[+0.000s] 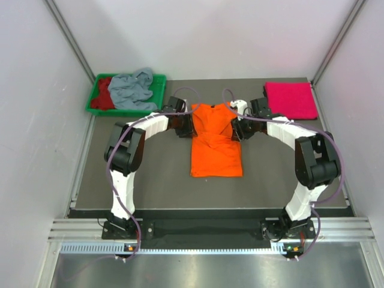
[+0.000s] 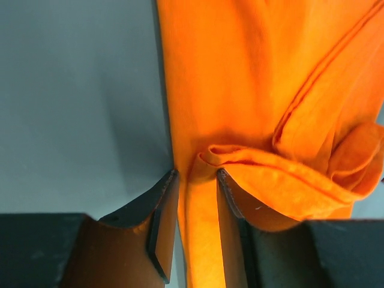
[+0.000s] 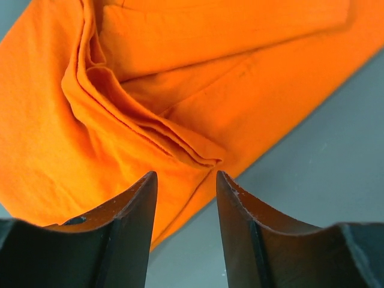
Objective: Fold and stack the t-shirts
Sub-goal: Fold the tshirt
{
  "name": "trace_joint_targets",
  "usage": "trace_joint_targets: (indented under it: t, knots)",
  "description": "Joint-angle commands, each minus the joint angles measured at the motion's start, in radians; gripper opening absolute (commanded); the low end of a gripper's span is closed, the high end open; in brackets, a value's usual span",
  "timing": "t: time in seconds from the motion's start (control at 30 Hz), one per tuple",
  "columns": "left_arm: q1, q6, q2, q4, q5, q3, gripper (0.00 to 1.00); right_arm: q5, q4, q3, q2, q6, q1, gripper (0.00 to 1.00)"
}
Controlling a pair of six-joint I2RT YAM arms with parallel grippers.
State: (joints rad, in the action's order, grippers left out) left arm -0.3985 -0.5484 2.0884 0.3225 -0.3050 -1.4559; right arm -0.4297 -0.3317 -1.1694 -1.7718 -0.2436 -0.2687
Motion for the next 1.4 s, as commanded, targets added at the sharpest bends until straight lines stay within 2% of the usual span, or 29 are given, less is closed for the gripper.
trace_joint_targets:
  t: [0.0, 0.23, 0.6, 0.97, 1.1, 1.37]
  knots:
    - [0.007, 0.033, 0.032, 0.02, 0.044, -0.052, 0.37, -0.08, 0.022, -0.079, -0.034, -0.127, 0.013, 0.45]
    - [0.012, 0.053, 0.065, 0.05, 0.063, -0.106, 0.36, -0.058, -0.023, -0.113, -0.067, -0.25, 0.014, 0.46]
    - [0.02, 0.056, 0.061, 0.073, 0.08, -0.118, 0.35, -0.213, -0.129, -0.15, -0.097, -0.486, 0.048, 0.45]
    - [0.021, 0.041, 0.073, 0.072, 0.07, -0.127, 0.34, -0.244, -0.15, -0.177, -0.124, -0.598, 0.059, 0.45]
    - [0.021, 0.041, 0.073, 0.076, 0.072, -0.139, 0.34, -0.253, -0.225, -0.219, -0.155, -0.672, 0.059, 0.45]
    - [0.02, 0.019, 0.101, 0.069, 0.043, -0.159, 0.34, -0.228, -0.222, -0.243, -0.181, -0.701, 0.052, 0.42]
